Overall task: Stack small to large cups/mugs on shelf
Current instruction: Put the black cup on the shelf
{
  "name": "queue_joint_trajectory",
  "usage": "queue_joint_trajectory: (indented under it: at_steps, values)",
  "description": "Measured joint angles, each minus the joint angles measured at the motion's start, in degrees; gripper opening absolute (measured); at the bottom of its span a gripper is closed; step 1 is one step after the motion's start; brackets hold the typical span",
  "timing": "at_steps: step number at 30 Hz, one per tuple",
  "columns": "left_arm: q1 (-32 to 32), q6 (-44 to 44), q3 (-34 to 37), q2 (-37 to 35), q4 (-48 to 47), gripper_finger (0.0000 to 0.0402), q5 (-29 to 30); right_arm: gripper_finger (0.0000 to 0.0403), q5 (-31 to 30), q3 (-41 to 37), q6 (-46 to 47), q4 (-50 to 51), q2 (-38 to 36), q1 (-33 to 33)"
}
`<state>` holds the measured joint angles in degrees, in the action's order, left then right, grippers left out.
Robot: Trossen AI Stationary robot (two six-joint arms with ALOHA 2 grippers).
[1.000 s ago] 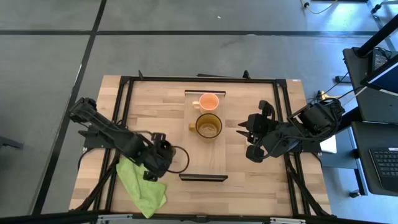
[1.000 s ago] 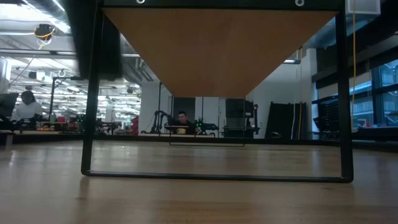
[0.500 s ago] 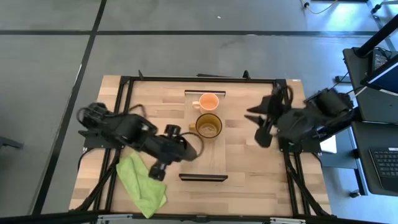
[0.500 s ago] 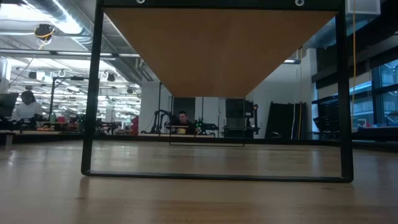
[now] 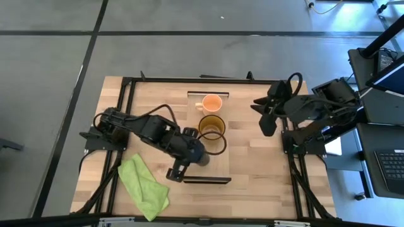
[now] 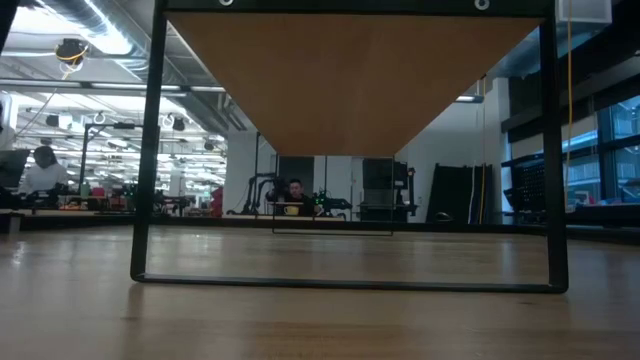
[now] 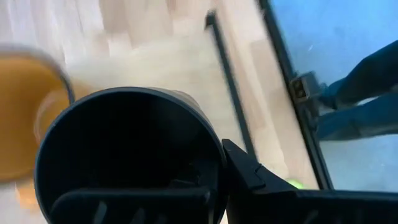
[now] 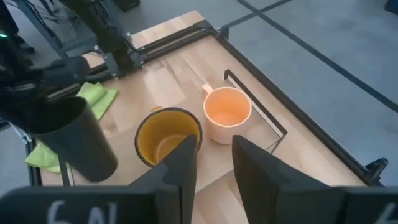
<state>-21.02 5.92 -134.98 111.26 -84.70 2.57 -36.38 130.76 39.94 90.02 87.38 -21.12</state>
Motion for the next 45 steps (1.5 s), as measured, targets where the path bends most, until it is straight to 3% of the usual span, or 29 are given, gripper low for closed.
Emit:
queue_joint_trajectory:
  at_steps: [14,26,45]
  values:
    - [-0.9,-5.1,0.9,2.9,3.4,0.0,-2.2,0.0103,2.5,0.0,-1.0,0.0,3.6,0.1]
    - [-0.5,-10.7,1.0,3.9,3.5,0.0,0.9,0.0103,2.0,0.0,-1.2,0.0,3.7,0.1]
    - [1.0,-12.3,2.3,3.9,4.6,0.0025,-0.2,0.0103,1.4,0.0,-1.7,0.0,3.6,0.1]
